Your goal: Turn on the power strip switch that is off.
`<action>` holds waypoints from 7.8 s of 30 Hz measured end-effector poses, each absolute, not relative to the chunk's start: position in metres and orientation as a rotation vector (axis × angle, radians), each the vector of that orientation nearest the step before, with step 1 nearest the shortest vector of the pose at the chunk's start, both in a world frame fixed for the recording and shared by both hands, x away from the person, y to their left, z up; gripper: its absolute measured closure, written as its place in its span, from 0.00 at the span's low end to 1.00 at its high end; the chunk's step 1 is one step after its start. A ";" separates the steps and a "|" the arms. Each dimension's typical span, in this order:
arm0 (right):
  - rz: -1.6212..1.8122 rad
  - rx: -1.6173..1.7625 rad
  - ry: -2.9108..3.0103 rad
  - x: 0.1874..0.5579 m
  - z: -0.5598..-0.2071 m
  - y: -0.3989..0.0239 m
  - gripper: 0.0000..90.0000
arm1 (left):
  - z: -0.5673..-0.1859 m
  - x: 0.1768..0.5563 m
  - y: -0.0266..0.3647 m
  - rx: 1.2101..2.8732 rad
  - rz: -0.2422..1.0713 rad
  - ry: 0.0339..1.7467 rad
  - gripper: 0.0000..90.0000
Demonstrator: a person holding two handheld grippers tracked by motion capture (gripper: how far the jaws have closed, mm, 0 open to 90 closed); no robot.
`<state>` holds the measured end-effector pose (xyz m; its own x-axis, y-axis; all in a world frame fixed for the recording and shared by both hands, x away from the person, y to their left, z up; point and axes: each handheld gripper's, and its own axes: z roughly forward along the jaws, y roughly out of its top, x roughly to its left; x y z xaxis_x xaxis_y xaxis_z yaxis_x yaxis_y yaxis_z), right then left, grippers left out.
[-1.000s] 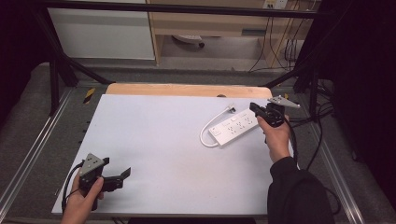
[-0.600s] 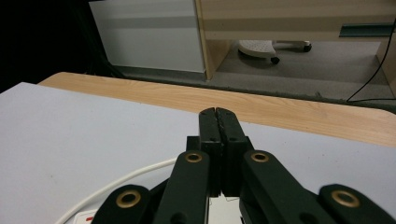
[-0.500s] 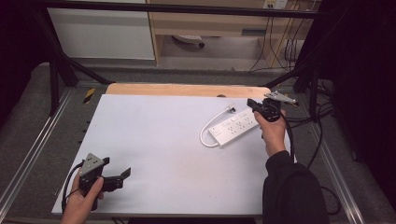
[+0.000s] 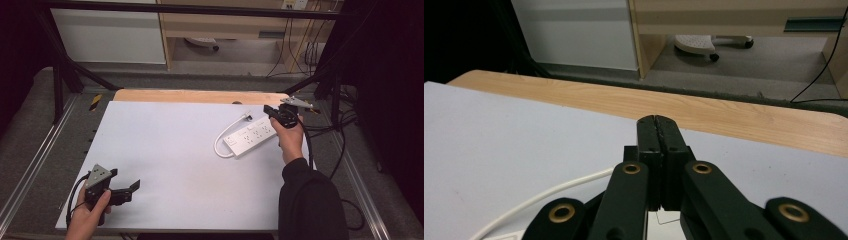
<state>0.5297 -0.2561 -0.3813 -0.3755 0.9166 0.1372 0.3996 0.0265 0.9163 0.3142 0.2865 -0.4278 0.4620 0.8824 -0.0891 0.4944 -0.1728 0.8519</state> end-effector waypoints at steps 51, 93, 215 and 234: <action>1.250 1.443 1.906 0.553 -0.424 -0.230 1.00 | -0.429 0.315 0.286 1.833 0.537 1.165 0.07; 1.217 1.439 1.933 0.539 -0.448 -0.228 1.00 | -0.429 0.315 0.285 1.844 0.537 1.160 0.07; 1.289 1.373 1.915 0.526 -0.433 -0.220 0.93 | -0.431 0.315 0.283 1.879 0.533 1.156 0.07; 1.324 1.367 1.888 0.523 -0.424 -0.224 0.71 | -0.433 0.315 0.282 1.888 0.530 1.157 0.07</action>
<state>0.5231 -0.2238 -0.4239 -0.4027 0.9004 0.1647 0.4615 0.0444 0.8860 0.3151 0.2824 -0.4325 0.4850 0.8718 -0.0688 0.5175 -0.2227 0.8262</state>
